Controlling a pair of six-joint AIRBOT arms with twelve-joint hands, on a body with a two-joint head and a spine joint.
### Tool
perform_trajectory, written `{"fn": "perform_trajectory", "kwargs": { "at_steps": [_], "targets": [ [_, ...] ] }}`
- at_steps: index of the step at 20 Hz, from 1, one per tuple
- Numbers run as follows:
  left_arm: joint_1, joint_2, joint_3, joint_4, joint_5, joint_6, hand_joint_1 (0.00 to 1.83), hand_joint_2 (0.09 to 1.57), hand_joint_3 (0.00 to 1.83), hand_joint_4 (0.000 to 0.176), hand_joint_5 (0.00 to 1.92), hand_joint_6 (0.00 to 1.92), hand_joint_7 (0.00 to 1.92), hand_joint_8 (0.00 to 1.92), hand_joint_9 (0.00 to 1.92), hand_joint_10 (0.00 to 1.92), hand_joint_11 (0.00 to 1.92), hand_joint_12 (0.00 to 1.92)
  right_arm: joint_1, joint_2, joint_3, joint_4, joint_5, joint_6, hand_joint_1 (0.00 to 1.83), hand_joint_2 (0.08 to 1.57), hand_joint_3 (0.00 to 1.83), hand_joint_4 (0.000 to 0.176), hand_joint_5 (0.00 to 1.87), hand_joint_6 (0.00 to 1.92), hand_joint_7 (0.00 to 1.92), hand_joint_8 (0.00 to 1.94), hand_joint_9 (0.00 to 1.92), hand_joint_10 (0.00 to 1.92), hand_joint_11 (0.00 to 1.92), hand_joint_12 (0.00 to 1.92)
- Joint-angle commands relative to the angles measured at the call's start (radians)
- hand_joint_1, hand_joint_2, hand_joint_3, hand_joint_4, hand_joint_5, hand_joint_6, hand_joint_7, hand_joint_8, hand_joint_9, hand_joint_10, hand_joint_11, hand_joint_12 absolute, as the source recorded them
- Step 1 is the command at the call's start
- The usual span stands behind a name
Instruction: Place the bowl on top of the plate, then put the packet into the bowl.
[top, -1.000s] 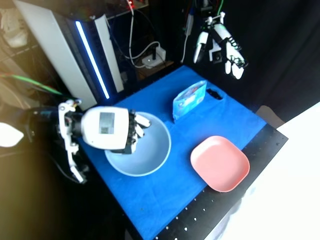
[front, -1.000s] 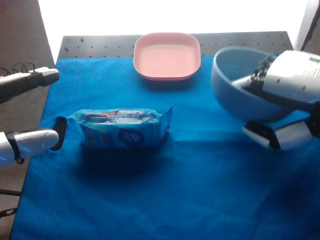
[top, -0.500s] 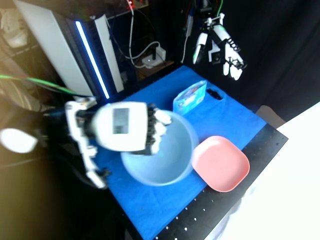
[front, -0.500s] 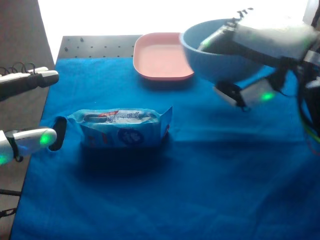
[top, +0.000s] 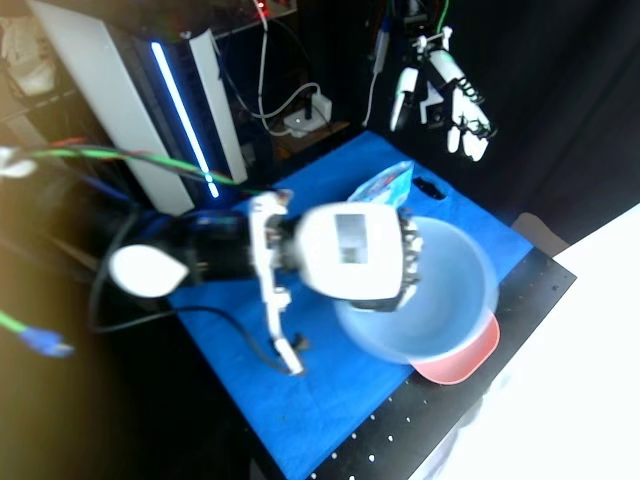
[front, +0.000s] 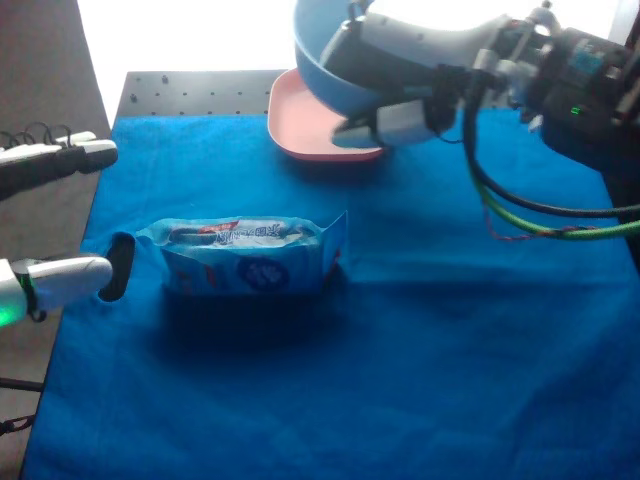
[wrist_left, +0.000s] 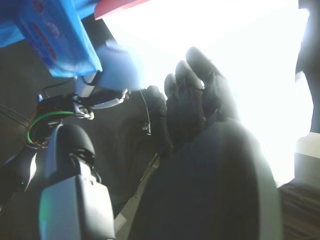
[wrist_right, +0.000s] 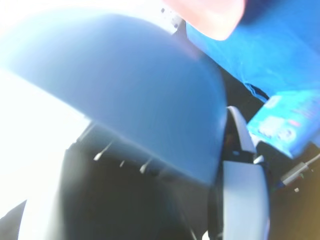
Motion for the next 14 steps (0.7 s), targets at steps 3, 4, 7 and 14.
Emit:
{"fn": "perform_trajectory", "kwargs": {
  "at_steps": [3,4,7,14],
  "targets": [
    [-0.034,-0.012,0.014,0.009,-0.104,-0.008,0.80,1.03,0.00,0.011,0.43,0.00,0.33,0.00,0.29,0.00,0.00,0.75,0.036,-0.039,0.033,0.013,0.053,0.001,1.27,1.37,0.03,0.000,1.19,1.92,1.39,1.94,1.50,1.92,1.52,1.92],
    [-0.041,-0.014,0.017,0.015,-0.100,-0.009,0.81,1.03,0.00,0.014,0.43,0.00,0.33,0.00,0.30,0.00,0.00,0.75,0.038,-0.049,0.042,0.007,0.042,0.001,1.36,1.41,0.05,0.000,1.18,1.92,1.33,1.94,1.44,1.92,1.45,1.92],
    [-0.055,-0.019,0.022,0.024,-0.091,-0.011,0.78,1.03,0.00,0.007,0.42,0.00,0.33,0.00,0.30,0.01,0.00,0.75,0.038,-0.074,0.062,-0.006,-0.010,0.001,1.46,1.42,0.06,0.000,1.20,1.92,1.33,1.94,1.42,1.92,1.43,1.92],
    [-0.056,-0.021,0.021,0.024,-0.094,-0.015,0.76,1.04,0.00,0.000,0.41,0.00,0.34,0.00,0.32,0.00,0.00,0.82,0.036,-0.099,0.085,-0.046,-0.078,0.001,1.21,1.24,0.00,0.000,0.76,1.28,0.78,1.48,1.06,1.84,1.10,1.92]
  ]
}}
